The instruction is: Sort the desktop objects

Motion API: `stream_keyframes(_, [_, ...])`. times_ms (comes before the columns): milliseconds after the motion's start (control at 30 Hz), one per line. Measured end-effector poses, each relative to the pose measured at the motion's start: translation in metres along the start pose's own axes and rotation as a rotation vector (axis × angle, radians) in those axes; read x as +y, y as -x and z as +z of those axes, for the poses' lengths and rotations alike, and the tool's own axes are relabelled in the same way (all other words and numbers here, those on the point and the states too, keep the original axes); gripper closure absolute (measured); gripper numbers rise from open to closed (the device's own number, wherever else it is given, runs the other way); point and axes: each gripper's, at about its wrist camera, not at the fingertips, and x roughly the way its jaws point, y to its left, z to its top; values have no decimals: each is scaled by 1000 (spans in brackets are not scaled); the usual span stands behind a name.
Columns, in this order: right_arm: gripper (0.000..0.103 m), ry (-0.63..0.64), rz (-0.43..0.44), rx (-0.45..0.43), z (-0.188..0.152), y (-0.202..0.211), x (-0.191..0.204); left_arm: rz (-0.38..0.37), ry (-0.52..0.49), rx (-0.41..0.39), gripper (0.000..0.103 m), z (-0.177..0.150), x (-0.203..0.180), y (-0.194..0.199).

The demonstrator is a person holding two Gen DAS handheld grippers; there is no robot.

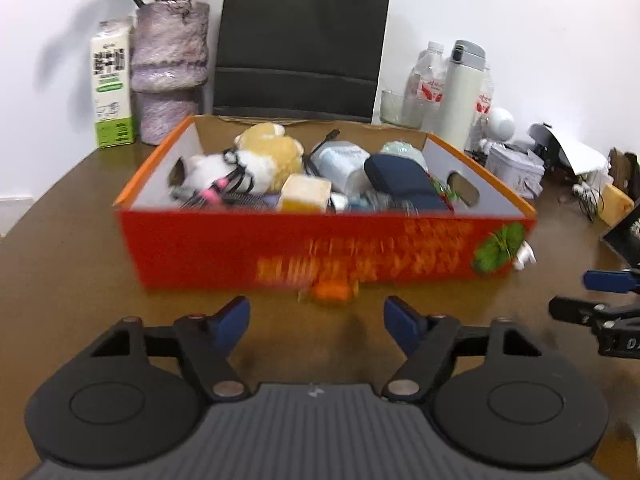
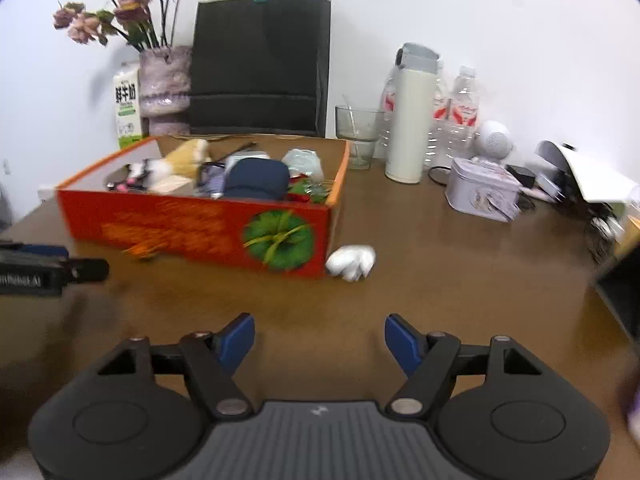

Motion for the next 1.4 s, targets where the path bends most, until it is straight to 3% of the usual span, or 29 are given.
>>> stream_keyframes(100, [34,112,89,30,16,-36,-22,-57,-3,29,28,10,-1,-22])
stream_keyframes(233, [35,184,157,60,26,-76,-42,-27,-20,51,30,10,-8,-36])
stream_keyframes(300, [36,178,220,61,32,-88,-50,0,-9,59,41,7,-8,-36])
stream_keyframes(367, [40,195,284,64,34,-93,-51,26,11,59,62,5,-7,-33])
stream_keyframes(433, [60,222,343,60,33,-92,-48,6,54,64,62,7,-4,-31])
stream_keyframes(500, [66,228,340,61,32,-89,-46,-9,91,71,62,7,-2,-29])
stream_keyframes(600, [85,247,281,51,24,-75,-42,-11,108,91,62,4,-4,-18])
stream_keyframes(767, [85,231,291,48,2,-34,-30,-31,123,71,62,-21,-19,29])
stream_keyframes(967, [85,189,318,31,-35,28,23,-3,102,58,62,-63,-29,87])
stream_keyframes(1133, [85,133,295,29,-62,70,65,21,53,47,62,-94,-32,129])
stream_keyframes(1233, [85,58,287,29,-77,94,75,11,46,34,62,-108,-32,150])
stream_keyframes(1400, [85,60,211,7,-96,132,83,18,60,-7,62,-114,-25,173])
